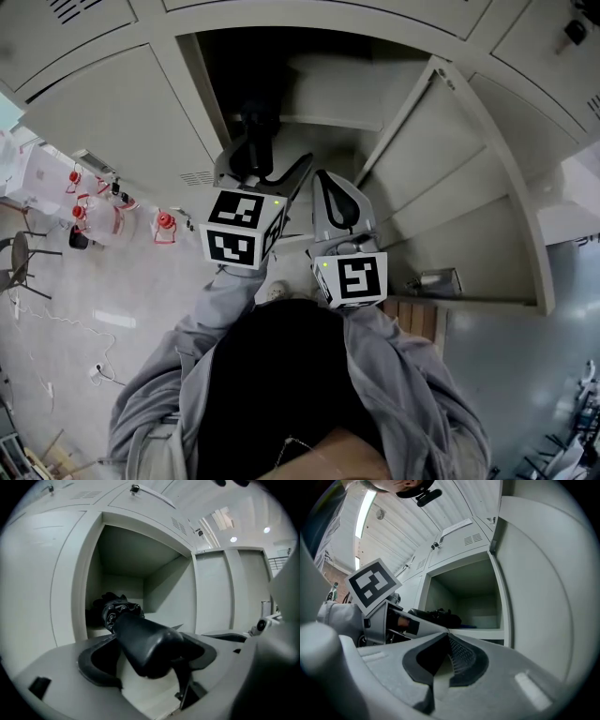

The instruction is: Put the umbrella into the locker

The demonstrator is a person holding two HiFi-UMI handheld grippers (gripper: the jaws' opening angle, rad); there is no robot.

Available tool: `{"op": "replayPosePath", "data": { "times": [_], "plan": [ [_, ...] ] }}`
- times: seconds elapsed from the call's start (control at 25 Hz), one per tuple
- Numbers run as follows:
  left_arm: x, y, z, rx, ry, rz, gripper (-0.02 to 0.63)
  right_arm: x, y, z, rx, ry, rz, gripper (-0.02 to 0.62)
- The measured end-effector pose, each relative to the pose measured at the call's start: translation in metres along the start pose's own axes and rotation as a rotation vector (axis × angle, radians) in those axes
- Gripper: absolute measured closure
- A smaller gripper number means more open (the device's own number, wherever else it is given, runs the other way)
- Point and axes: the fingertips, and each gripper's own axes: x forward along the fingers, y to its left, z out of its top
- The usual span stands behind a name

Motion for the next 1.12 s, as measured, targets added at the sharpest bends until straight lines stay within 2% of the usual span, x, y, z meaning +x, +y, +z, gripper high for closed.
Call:
{"op": "replayPosePath", "data": {
  "times": [0.12,0.4,0.8,0.84,0.88,0.92,1.0,1.12],
  "plan": [
    [-0.009,0.009,0.0,-0.03,-0.033,0.037,0.242,0.003,0.005,0.0,0.008,-0.004,0.022,0.591],
    [-0.034,0.024,0.003,-0.02,-0.073,0.115,0.242,0.011,0.021,0.0,0.003,-0.013,0.098,0.591],
    [-0.108,0.022,0.024,-0.053,-0.226,0.131,0.246,0.015,0.043,0.021,0.036,-0.063,0.172,0.591],
    [-0.114,0.022,0.023,-0.039,-0.232,0.152,0.281,0.015,0.043,0.024,0.03,-0.071,0.177,0.591],
    [-0.119,0.021,0.023,-0.017,-0.235,0.174,0.486,0.015,0.044,0.026,0.025,-0.078,0.18,0.591],
    [-0.123,0.018,0.022,0.008,-0.236,0.186,0.594,0.014,0.045,0.028,0.023,-0.084,0.181,0.591],
    [-0.123,0.01,0.019,0.035,-0.229,0.172,0.595,0.013,0.047,0.032,0.025,-0.093,0.183,0.591],
    [-0.113,0.0,0.013,0.029,-0.215,0.129,0.597,0.012,0.049,0.035,0.02,-0.101,0.183,0.591]
  ]
}}
